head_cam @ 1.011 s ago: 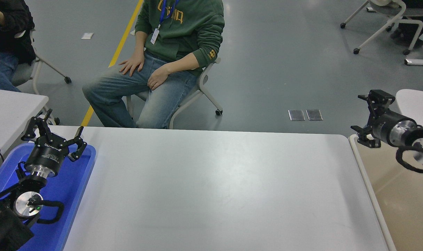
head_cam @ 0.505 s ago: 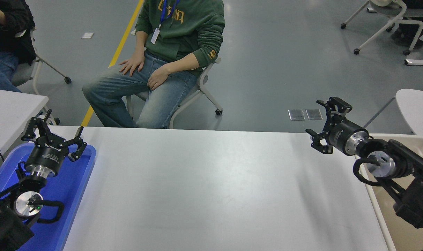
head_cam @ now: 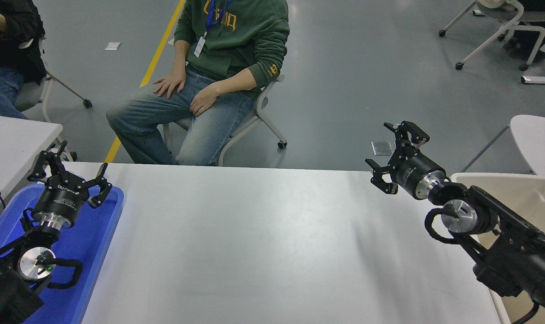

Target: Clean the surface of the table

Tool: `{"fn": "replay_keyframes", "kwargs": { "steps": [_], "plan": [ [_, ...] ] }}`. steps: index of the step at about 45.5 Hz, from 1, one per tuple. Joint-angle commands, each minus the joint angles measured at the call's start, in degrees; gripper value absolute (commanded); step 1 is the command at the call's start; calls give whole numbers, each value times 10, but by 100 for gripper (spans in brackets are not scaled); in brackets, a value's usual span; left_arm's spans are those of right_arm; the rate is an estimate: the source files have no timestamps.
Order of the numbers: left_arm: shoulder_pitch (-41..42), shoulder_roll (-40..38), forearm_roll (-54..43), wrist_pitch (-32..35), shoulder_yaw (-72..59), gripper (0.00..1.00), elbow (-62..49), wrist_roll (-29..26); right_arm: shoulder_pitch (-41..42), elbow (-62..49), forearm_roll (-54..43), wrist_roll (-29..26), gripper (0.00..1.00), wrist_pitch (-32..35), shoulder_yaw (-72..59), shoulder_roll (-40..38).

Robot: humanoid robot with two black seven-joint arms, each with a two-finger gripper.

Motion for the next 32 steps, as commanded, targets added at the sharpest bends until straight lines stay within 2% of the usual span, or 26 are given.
{"fn": "replay_keyframes", "kwargs": {
  "steps": [1, 32],
  "plan": [
    [0, 0, 0, 0, 0, 100, 0, 0, 0, -2, 14, 3, 100, 0, 25, 29],
    [0, 0, 0, 0, 0, 100, 0, 0, -11, -28, 20, 13, 100, 0, 30, 44]
  ]
}}
